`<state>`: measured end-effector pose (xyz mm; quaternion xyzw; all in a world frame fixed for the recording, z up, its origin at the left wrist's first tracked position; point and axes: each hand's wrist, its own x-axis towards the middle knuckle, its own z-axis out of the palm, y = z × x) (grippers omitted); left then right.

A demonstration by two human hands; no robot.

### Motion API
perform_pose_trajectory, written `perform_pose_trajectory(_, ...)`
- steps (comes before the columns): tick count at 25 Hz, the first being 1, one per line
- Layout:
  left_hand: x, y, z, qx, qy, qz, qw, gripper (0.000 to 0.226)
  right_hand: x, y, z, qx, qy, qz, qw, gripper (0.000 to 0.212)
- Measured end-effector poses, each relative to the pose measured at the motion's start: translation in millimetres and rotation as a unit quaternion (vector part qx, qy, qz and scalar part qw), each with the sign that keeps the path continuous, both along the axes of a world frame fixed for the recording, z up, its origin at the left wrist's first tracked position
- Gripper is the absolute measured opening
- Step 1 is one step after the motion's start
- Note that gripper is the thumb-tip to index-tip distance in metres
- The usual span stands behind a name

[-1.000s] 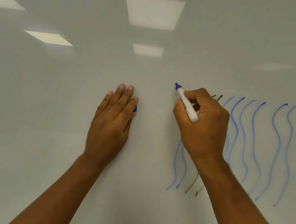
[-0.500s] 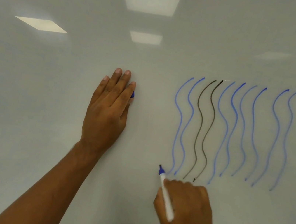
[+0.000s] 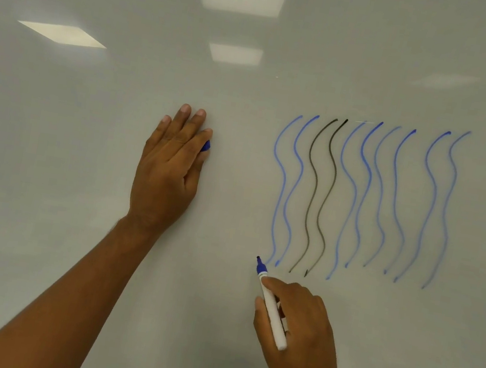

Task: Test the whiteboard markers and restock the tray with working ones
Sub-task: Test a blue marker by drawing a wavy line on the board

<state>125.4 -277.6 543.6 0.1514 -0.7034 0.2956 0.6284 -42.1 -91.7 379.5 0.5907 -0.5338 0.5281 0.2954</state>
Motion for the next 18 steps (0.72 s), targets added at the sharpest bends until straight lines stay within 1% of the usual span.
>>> perform_pose_trajectory(1, 0, 6, -2, 0.011, 0.005, -0.020, 1.000, 0.035, -2, 5, -1, -0.016, -0.004, 0.014, 1.000, 0.028)
perform_pose_trajectory(3, -4, 27, -17, 0.054, 0.060, -0.102, 0.992, 0.033, -5, 20, -3, -0.035, -0.028, 0.056, 0.997, 0.031)
perform_pose_trajectory(4, -8, 42, -31, 0.091, 0.100, -0.168, 0.977, 0.031, -5, 29, -4, -0.039, -0.046, 0.076, 0.995, 0.033)
perform_pose_trajectory(5, -16, 60, -48, 0.143, 0.134, -0.248, 0.949, 0.029, -5, 38, -5, -0.038, -0.069, 0.091, 0.993, 0.034)
perform_pose_trajectory(6, -25, 79, -68, 0.216, 0.160, -0.334, 0.903, 0.024, -5, 48, -5, -0.029, -0.094, 0.102, 0.990, 0.035)
perform_pose_trajectory(7, -36, 98, -89, 0.303, 0.185, -0.412, 0.840, 0.020, -6, 59, -7, -0.016, -0.120, 0.112, 0.986, 0.035)
perform_pose_trajectory(8, -47, 116, -110, 0.392, 0.210, -0.471, 0.761, 0.016, -6, 70, -10, -0.005, -0.142, 0.121, 0.982, 0.034)
perform_pose_trajectory(10, -63, 148, -146, 0.540, 0.247, -0.547, 0.590, 0.017, -7, 92, -19, 0.008, -0.173, 0.127, 0.977, 0.029)
perform_pose_trajectory(11, -71, 161, -162, 0.591, 0.262, -0.562, 0.516, 0.020, -8, 100, -25, 0.015, -0.181, 0.122, 0.976, 0.026)
perform_pose_trajectory(12, -78, 173, -177, 0.631, 0.278, -0.561, 0.457, 0.026, -9, 108, -34, 0.024, -0.187, 0.112, 0.976, 0.025)
perform_pose_trajectory(13, -84, 184, -189, 0.660, 0.295, -0.554, 0.412, 0.030, -11, 115, -43, 0.038, -0.191, 0.102, 0.975, 0.026)
perform_pose_trajectory(14, -90, 194, -200, 0.678, 0.311, -0.549, 0.376, 0.032, -14, 122, -51, 0.057, -0.193, 0.088, 0.976, 0.027)
perform_pose_trajectory(15, -96, 202, -209, 0.690, 0.324, -0.545, 0.349, 0.034, -17, 128, -60, 0.078, -0.197, 0.076, 0.974, 0.027)
perform_pose_trajectory(17, -107, 217, -221, 0.705, 0.340, -0.538, 0.312, 0.038, -26, 139, -74, 0.117, -0.219, 0.071, 0.966, 0.027)
perform_pose_trajectory(18, -111, 223, -226, 0.710, 0.345, -0.535, 0.301, 0.041, -31, 145, -79, 0.127, -0.229, 0.074, 0.962, 0.026)
